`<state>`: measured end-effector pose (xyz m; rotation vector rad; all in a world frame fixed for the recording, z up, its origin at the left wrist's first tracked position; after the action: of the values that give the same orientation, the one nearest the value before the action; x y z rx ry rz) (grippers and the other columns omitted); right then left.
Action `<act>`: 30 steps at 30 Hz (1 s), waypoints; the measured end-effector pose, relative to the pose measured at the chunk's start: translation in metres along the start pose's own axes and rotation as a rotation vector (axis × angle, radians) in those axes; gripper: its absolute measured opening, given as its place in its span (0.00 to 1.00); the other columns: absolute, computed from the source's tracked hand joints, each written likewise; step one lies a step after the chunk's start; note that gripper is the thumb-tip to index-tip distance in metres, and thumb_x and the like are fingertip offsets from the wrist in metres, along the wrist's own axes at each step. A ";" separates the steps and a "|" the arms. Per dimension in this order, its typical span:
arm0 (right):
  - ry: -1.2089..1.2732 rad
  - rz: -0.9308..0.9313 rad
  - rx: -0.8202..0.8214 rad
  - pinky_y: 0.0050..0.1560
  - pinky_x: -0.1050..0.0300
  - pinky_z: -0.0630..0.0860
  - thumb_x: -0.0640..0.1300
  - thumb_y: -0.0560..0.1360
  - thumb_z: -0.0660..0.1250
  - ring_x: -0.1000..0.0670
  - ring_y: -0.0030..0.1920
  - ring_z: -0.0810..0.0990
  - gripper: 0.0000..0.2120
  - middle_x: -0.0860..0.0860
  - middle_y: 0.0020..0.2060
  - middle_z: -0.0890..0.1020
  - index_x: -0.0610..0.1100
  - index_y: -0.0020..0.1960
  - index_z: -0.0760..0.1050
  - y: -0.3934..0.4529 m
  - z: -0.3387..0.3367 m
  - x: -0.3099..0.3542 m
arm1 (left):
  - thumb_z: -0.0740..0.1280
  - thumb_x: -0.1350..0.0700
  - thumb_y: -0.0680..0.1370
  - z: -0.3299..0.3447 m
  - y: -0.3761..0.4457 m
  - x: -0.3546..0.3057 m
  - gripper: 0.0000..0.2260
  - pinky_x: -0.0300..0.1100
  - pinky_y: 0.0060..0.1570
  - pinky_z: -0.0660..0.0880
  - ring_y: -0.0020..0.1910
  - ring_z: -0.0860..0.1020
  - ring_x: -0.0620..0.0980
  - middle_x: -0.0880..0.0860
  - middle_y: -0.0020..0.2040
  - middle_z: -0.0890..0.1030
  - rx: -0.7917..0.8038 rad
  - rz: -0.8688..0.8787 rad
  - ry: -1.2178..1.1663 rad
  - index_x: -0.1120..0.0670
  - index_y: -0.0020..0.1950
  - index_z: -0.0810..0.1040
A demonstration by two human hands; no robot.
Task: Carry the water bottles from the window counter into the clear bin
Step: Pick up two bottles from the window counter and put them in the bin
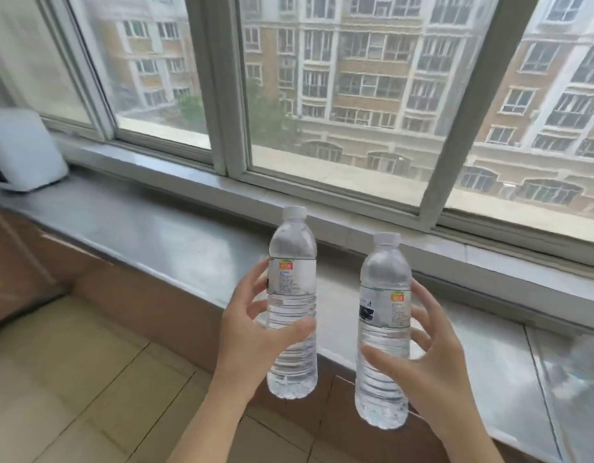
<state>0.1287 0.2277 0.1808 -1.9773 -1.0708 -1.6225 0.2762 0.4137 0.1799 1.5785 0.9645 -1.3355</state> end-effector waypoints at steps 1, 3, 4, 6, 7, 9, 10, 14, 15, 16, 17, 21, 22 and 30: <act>0.009 -0.011 0.035 0.45 0.56 0.81 0.37 0.57 0.82 0.58 0.54 0.79 0.50 0.58 0.57 0.78 0.65 0.69 0.64 0.002 0.022 0.005 | 0.85 0.59 0.59 -0.022 0.003 0.002 0.42 0.39 0.49 0.77 0.54 0.79 0.37 0.36 0.59 0.78 -0.031 0.006 0.001 0.29 0.63 0.71; 0.024 -0.038 0.098 0.40 0.59 0.80 0.36 0.58 0.82 0.60 0.52 0.80 0.49 0.58 0.56 0.79 0.66 0.68 0.64 0.006 0.067 0.018 | 0.84 0.60 0.59 -0.068 0.006 0.004 0.41 0.36 0.45 0.79 0.52 0.80 0.35 0.38 0.59 0.79 -0.100 0.017 -0.001 0.30 0.62 0.71; 0.027 -0.050 0.129 0.40 0.58 0.80 0.36 0.58 0.82 0.60 0.51 0.80 0.49 0.58 0.55 0.80 0.66 0.68 0.65 0.006 0.091 0.025 | 0.84 0.60 0.59 -0.093 0.006 0.006 0.41 0.35 0.43 0.80 0.51 0.80 0.33 0.38 0.58 0.79 -0.136 0.016 -0.003 0.31 0.62 0.71; 0.036 -0.071 0.192 0.42 0.55 0.80 0.35 0.58 0.82 0.59 0.50 0.81 0.48 0.57 0.53 0.81 0.67 0.67 0.65 0.005 0.139 0.040 | 0.85 0.59 0.58 -0.143 0.005 0.010 0.41 0.37 0.45 0.80 0.51 0.80 0.34 0.39 0.59 0.79 -0.204 0.017 -0.003 0.34 0.64 0.73; 0.044 -0.078 0.227 0.42 0.54 0.80 0.35 0.58 0.82 0.58 0.50 0.81 0.48 0.57 0.53 0.81 0.67 0.67 0.66 0.003 0.164 0.048 | 0.85 0.57 0.58 -0.168 0.003 0.012 0.42 0.40 0.49 0.79 0.52 0.80 0.35 0.40 0.60 0.79 -0.238 0.017 0.000 0.35 0.65 0.73; 0.070 -0.093 0.300 0.41 0.55 0.80 0.34 0.58 0.81 0.57 0.49 0.82 0.48 0.57 0.52 0.81 0.66 0.67 0.66 -0.002 0.215 0.064 | 0.84 0.57 0.58 -0.218 -0.001 0.017 0.42 0.42 0.52 0.79 0.53 0.80 0.35 0.39 0.61 0.79 -0.301 0.017 0.010 0.35 0.66 0.72; 0.083 -0.100 0.336 0.41 0.54 0.81 0.33 0.58 0.81 0.58 0.48 0.82 0.48 0.57 0.52 0.81 0.66 0.67 0.66 -0.005 0.240 0.072 | 0.84 0.58 0.59 -0.242 -0.004 0.019 0.42 0.42 0.52 0.78 0.53 0.80 0.35 0.39 0.62 0.78 -0.332 0.017 0.012 0.34 0.66 0.72; 0.121 -0.121 0.479 0.46 0.50 0.81 0.34 0.57 0.82 0.55 0.49 0.82 0.49 0.57 0.53 0.81 0.65 0.68 0.65 -0.023 0.339 0.101 | 0.83 0.55 0.57 -0.335 -0.019 0.024 0.42 0.41 0.54 0.77 0.55 0.79 0.35 0.38 0.62 0.78 -0.466 0.009 0.015 0.32 0.65 0.71; 0.130 -0.129 0.514 0.48 0.47 0.80 0.34 0.57 0.82 0.53 0.51 0.83 0.50 0.57 0.53 0.81 0.66 0.68 0.65 -0.027 0.362 0.108 | 0.83 0.55 0.58 -0.358 -0.024 0.025 0.41 0.41 0.55 0.77 0.55 0.79 0.35 0.37 0.62 0.78 -0.503 0.008 0.018 0.32 0.65 0.72; 0.139 -0.136 0.550 0.50 0.43 0.80 0.35 0.57 0.82 0.50 0.52 0.82 0.50 0.56 0.54 0.82 0.67 0.67 0.65 -0.031 0.384 0.115 | 0.84 0.57 0.58 -0.379 -0.029 0.025 0.41 0.42 0.56 0.77 0.55 0.79 0.35 0.37 0.61 0.78 -0.540 0.007 0.022 0.32 0.65 0.72; 0.146 -0.143 0.588 0.51 0.40 0.79 0.36 0.56 0.82 0.48 0.53 0.82 0.50 0.55 0.54 0.82 0.68 0.67 0.65 -0.036 0.406 0.123 | 0.83 0.58 0.59 -0.400 -0.035 0.026 0.41 0.42 0.57 0.77 0.56 0.79 0.35 0.38 0.61 0.79 -0.583 0.007 0.028 0.33 0.66 0.72; 0.141 -0.188 0.758 0.52 0.40 0.79 0.38 0.56 0.83 0.50 0.53 0.82 0.49 0.56 0.53 0.82 0.66 0.68 0.65 -0.054 0.490 0.158 | 0.83 0.59 0.58 -0.476 -0.068 0.030 0.42 0.44 0.56 0.77 0.55 0.80 0.35 0.38 0.59 0.81 -0.791 -0.010 0.032 0.36 0.67 0.73; 0.139 -0.200 0.801 0.52 0.41 0.79 0.38 0.56 0.83 0.51 0.52 0.82 0.49 0.56 0.52 0.83 0.64 0.68 0.65 -0.059 0.510 0.165 | 0.83 0.57 0.57 -0.493 -0.077 0.032 0.42 0.44 0.56 0.77 0.55 0.80 0.35 0.38 0.59 0.81 -0.851 -0.018 0.029 0.36 0.67 0.73; 0.204 -0.283 1.162 0.39 0.58 0.80 0.32 0.57 0.81 0.57 0.46 0.84 0.47 0.59 0.48 0.83 0.65 0.65 0.67 -0.107 0.672 0.214 | 0.80 0.55 0.56 -0.602 -0.135 0.049 0.37 0.37 0.50 0.74 0.52 0.79 0.32 0.31 0.55 0.80 -1.232 -0.047 0.038 0.32 0.60 0.73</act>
<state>0.5084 0.8322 0.1818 -0.8982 -1.7024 -0.8657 0.3681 1.0258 0.1676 0.6115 1.4387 -0.4706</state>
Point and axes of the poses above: each hand's wrist, its own y-axis towards the middle knuckle, its own z-axis out of the palm, x = y × z, the point moved 5 cm from there along y, towards the middle knuckle
